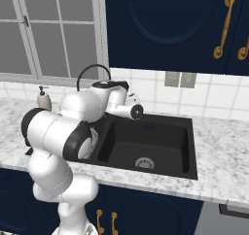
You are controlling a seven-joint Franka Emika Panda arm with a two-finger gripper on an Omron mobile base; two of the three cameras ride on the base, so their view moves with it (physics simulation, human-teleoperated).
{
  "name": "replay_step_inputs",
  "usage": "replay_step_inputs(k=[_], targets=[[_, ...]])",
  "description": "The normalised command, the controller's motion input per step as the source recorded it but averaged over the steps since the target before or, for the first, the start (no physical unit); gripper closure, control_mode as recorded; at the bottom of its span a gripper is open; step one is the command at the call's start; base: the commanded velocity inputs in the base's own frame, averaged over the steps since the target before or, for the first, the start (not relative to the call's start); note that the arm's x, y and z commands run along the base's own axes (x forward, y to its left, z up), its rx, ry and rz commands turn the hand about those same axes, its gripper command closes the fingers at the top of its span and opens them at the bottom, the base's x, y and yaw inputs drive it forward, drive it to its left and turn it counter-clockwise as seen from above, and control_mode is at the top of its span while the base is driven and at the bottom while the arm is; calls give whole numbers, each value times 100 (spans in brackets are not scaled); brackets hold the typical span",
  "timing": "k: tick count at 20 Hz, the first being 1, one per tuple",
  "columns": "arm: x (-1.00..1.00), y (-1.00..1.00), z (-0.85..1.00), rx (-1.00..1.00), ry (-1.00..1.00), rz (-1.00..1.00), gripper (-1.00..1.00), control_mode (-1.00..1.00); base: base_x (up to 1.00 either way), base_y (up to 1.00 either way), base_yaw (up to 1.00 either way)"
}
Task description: Put the colander in the sink, put the pear, kiwi, tangerine in the colander, and turn on the sink faucet and pour water over the colander.
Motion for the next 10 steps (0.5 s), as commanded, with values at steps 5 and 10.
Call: replay_step_inputs(k=[5,10], targets=[[31,-6,-6,0,0,0,-100,-100,0,0,0],[32,0,-16,1,0,0,-100,-100,0,0,0]])
